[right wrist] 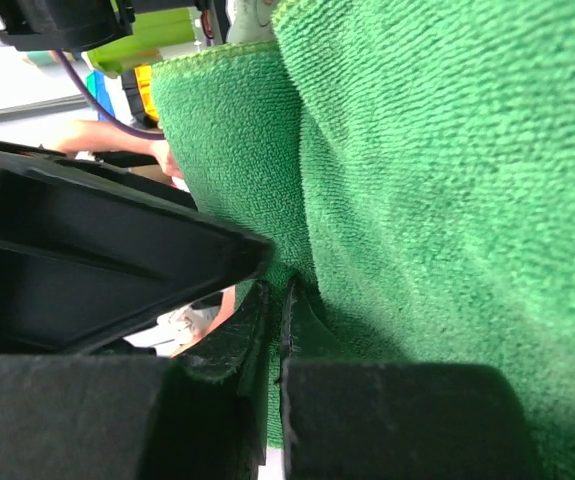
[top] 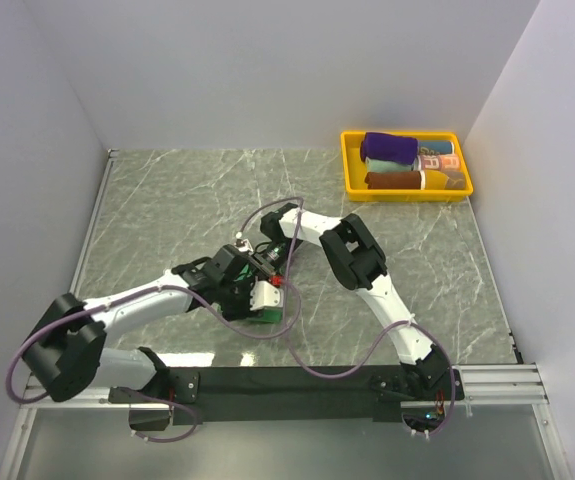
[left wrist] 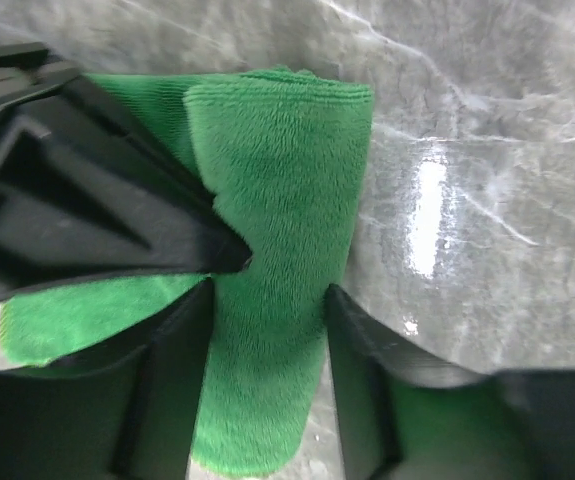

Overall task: Roll the towels
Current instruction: Roll the towel

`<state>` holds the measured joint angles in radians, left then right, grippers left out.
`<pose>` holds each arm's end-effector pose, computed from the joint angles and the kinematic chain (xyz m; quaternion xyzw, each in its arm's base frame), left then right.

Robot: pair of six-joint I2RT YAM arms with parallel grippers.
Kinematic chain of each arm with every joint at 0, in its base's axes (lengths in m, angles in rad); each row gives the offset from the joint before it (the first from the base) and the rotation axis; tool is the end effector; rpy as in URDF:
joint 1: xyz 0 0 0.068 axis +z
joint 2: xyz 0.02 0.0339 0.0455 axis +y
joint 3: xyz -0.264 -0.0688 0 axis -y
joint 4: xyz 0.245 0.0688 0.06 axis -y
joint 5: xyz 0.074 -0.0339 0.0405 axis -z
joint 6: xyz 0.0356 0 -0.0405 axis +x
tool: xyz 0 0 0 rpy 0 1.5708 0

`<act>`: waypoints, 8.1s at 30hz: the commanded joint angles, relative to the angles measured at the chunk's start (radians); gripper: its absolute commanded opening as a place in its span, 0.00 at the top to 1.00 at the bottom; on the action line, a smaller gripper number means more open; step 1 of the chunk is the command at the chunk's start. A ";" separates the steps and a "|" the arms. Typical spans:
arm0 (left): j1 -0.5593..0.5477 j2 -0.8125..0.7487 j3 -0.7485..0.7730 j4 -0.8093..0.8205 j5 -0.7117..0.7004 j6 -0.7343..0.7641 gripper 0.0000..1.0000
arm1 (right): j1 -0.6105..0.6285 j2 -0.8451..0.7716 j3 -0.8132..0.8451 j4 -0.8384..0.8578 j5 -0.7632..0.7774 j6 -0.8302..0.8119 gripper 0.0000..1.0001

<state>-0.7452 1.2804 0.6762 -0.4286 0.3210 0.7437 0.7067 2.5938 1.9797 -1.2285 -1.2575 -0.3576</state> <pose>0.1654 -0.1678 0.1841 0.6760 0.6711 -0.1543 0.2622 0.3258 0.3227 0.0770 0.3379 -0.7309 -0.5548 0.2091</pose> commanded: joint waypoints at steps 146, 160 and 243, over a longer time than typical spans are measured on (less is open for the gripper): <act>-0.036 0.013 -0.084 -0.166 0.033 0.066 0.99 | -0.188 -0.268 -0.022 0.242 0.585 0.097 0.62; 0.251 0.644 0.563 -0.592 0.323 0.201 0.99 | -0.403 -0.938 -0.583 0.523 0.800 0.143 0.65; 0.406 -0.112 0.019 -0.026 0.201 0.109 0.40 | 0.083 -0.466 -0.455 0.515 0.606 -0.076 0.92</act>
<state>-0.3195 1.1740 0.7116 -0.6056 0.5716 0.8700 0.7792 2.0655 1.5375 -0.5835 -0.6712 -0.4469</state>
